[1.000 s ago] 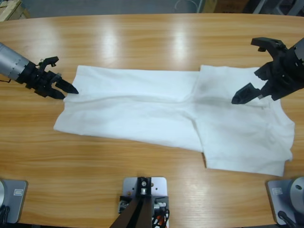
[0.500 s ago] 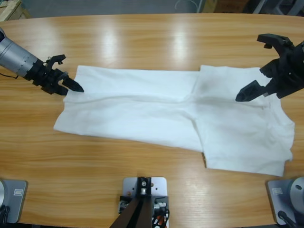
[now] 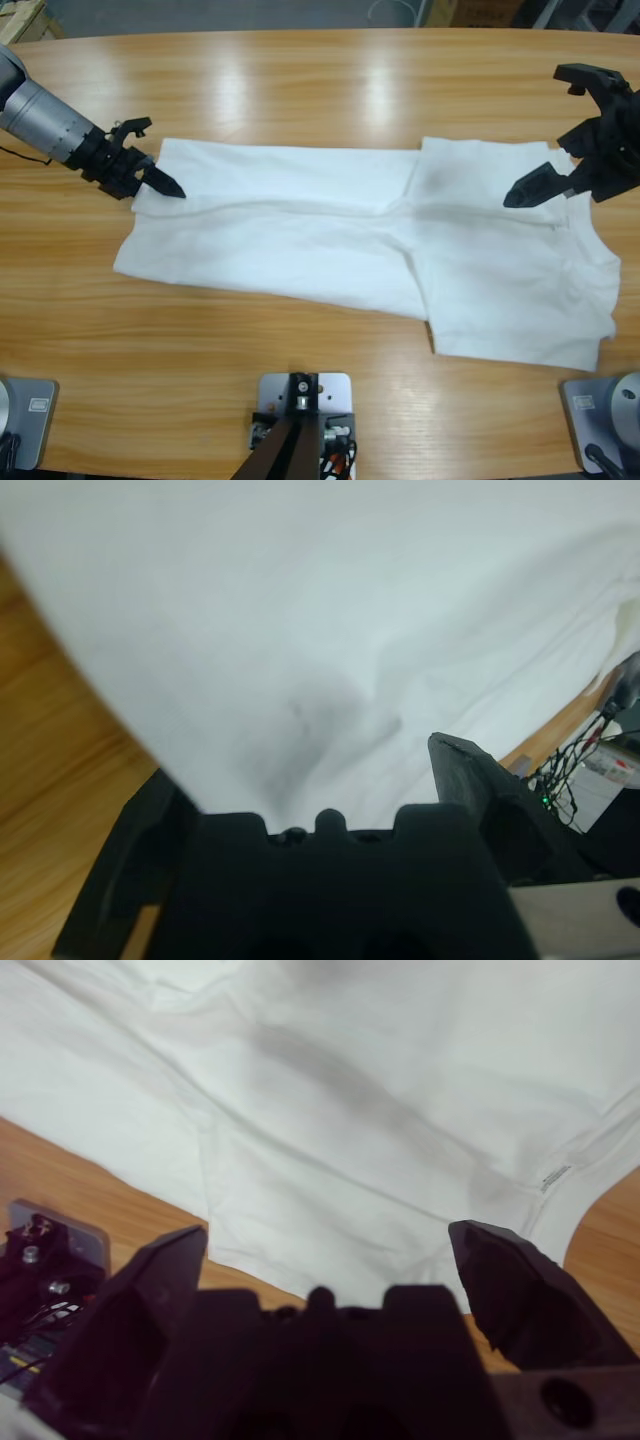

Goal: Fold clothes

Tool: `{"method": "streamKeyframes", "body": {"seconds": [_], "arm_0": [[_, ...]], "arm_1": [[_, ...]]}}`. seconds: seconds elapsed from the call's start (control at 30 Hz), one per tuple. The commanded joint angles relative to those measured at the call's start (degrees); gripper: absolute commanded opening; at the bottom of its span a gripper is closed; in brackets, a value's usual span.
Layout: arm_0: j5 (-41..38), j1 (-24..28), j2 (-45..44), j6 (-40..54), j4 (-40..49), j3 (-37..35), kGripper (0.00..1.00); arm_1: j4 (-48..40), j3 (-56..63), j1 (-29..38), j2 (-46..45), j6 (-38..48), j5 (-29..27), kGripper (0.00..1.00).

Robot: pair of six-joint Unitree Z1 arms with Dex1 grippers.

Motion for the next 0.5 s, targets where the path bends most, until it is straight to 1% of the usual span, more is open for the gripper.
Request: {"method": "streamKeyframes", "body": {"seconds": [0.03, 0.07, 0.1, 0.13, 0.17, 0.23, 0.27, 0.5], "arm_0": [[-0.64, -2.45, 6.52, -2.03, 0.47, 1.01, 0.770], [-0.73, -2.59, 6.57, -2.03, 0.59, 0.96, 0.770], [-0.80, -2.80, 6.57, -2.01, 0.77, 0.91, 0.747], [-0.82, -3.07, 6.53, -1.96, 0.94, 0.79, 0.627], [-0.82, -3.23, 6.52, -1.87, 1.05, 0.75, 0.474], [-1.24, -3.37, 6.66, -1.74, 1.10, 0.75, 0.121], [-1.75, -3.35, 6.80, -1.55, 1.14, 0.73, 0.004], [-2.21, -3.17, 6.41, -1.32, 1.38, 0.79, 0.000]], "arm_1": [[0.35, 2.35, -0.87, -2.12, -0.68, -0.74, 1.000], [0.35, 2.44, -0.96, -2.26, -0.68, -0.74, 1.000], [0.31, 2.56, -1.03, -2.34, -0.68, -0.74, 1.000], [0.26, 2.58, -1.04, -2.34, -0.68, -0.74, 1.000], [0.26, 2.61, -1.04, -2.34, -0.68, -0.78, 1.000], [0.26, 2.70, -1.04, -2.34, -0.68, -0.97, 1.000], [0.26, 2.79, -1.10, -2.41, -0.68, -1.06, 1.000], [0.26, 2.84, -1.75, -2.56, -0.95, -1.53, 1.000]]}}
